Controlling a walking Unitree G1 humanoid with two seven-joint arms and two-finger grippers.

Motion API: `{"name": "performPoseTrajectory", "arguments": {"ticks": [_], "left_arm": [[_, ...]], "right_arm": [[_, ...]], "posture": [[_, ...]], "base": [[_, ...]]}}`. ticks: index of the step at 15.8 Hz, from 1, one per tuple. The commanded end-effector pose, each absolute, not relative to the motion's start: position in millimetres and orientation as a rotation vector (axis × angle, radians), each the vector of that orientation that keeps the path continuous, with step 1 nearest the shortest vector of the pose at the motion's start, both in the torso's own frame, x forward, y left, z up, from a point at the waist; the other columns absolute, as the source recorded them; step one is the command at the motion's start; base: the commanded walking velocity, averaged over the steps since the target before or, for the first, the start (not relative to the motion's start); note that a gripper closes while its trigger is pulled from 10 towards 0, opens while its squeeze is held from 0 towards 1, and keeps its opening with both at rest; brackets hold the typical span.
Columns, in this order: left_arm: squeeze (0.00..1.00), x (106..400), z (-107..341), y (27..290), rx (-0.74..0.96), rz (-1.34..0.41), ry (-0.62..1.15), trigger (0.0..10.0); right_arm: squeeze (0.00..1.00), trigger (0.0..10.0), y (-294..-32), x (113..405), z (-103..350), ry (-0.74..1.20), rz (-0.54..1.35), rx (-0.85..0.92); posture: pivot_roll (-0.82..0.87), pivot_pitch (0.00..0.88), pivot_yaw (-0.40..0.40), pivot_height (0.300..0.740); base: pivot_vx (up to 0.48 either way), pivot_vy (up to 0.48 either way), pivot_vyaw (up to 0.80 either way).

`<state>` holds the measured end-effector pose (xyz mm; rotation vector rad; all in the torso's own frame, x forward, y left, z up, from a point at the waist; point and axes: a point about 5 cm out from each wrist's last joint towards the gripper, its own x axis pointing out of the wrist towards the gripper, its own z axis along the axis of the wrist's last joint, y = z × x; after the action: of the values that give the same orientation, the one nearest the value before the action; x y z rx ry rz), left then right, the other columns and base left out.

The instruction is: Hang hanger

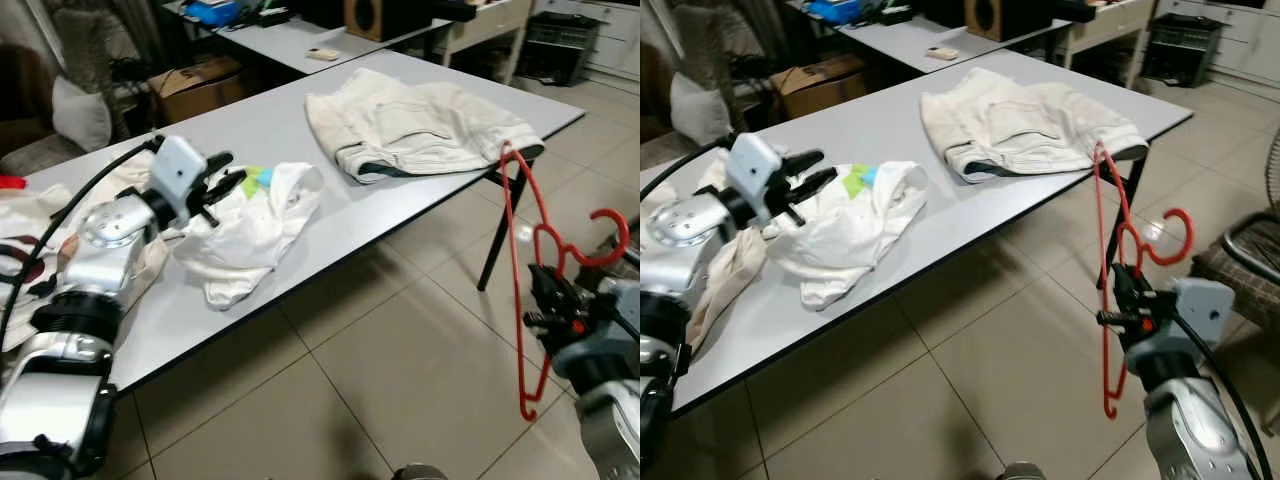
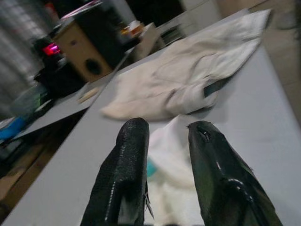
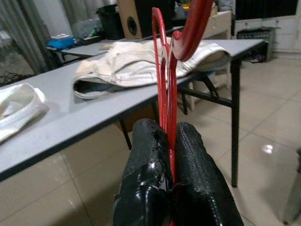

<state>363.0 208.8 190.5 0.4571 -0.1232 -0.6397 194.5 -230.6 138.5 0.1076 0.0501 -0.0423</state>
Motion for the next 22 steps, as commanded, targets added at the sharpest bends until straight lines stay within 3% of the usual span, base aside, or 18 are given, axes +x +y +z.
{"name": "performPoseTrajectory", "arguments": {"ticks": [1,2,3,4,5,6,7,9,10,13,16,19,22], "left_arm": [[1.00,359.6,190.2,196.8,0.459,-0.731,-0.136,10.0],[0.78,346.0,169.4,177.9,0.432,-0.959,-0.051,10.0],[0.23,340.9,156.4,175.0,0.474,-1.020,0.016,10.0],[0.00,334.7,134.1,175.2,0.568,-1.059,0.136,10.0],[0.00,341.5,122.8,174.5,0.480,-0.880,0.144,10.0],[0.00,343.7,122.8,173.3,0.408,-0.817,0.124,10.0],[0.00,343.2,124.5,170.2,0.005,-0.599,0.068,10.0],[0.00,320.2,118.9,167.5,-0.114,-0.520,0.056,10.0],[0.00,305.9,114.6,160.8,-0.102,-0.481,0.052,10.0],[0.00,300.2,116.4,144.9,-0.076,-0.353,0.002,10.0],[0.00,290.5,116.1,151.4,-0.040,-0.326,0.036,10.0],[0.00,285.7,119.5,153.1,-0.010,-0.328,0.040,10.0],[0.00,284.1,121.4,144.7,0.005,-0.366,0.042,10.0]], "right_arm": [[0.00,10.0,-228.9,194.1,143.5,0.032,-0.041,0.108],[0.00,10.0,-227.3,193.6,141.4,0.049,-0.026,0.100],[0.00,10.0,-226.4,193.7,140.0,0.063,-0.015,0.090],[0.00,10.0,-225.0,194.2,136.8,0.094,0.003,0.060],[0.00,10.0,-221.9,195.8,134.9,0.115,0.021,0.015],[0.00,10.0,-220.2,196.5,135.6,0.115,0.028,0.004],[0.00,10.0,-210.0,201.2,143.2,0.087,0.047,0.027],[0.00,10.0,-199.0,206.9,152.4,0.062,0.092,-0.039],[0.00,10.0,-197.9,211.6,153.8,0.063,0.092,-0.077],[0.00,10.0,-203.0,227.6,153.5,0.064,0.109,-0.079],[0.00,10.0,-206.1,234.4,150.8,0.082,0.111,-0.070],[0.00,10.0,-208.4,237.4,142.9,0.120,0.068,-0.003],[0.00,10.0,-202.4,237.0,129.9,0.184,0.051,0.014]], "posture": [[-0.30,0.000,0.158,0.740],[-0.30,0.000,0.158,0.740],[-0.30,0.000,0.156,0.740],[-0.30,0.000,0.155,0.740],[-0.30,0.000,0.154,0.740],[-0.30,0.000,0.155,0.740],[-0.30,0.000,0.154,0.740],[-0.28,0.000,0.113,0.740],[-0.26,0.000,0.088,0.740],[-0.20,0.000,0.013,0.740],[-0.17,0.000,-0.006,0.740],[-0.15,0.000,-0.010,0.740],[-0.15,0.000,0.004,0.740]], "base": [[0.000,0.000,0.00],[0.000,0.000,0.00],[0.000,0.000,0.00],[0.000,0.000,0.00],[0.000,0.000,0.00],[0.000,0.000,0.00],[0.000,0.000,0.00],[0.000,0.000,0.00],[0.000,-0.480,0.80],[0.000,-0.480,0.80],[0.000,-0.480,0.80],[0.000,-0.480,0.00],[0.000,0.000,0.00]]}}
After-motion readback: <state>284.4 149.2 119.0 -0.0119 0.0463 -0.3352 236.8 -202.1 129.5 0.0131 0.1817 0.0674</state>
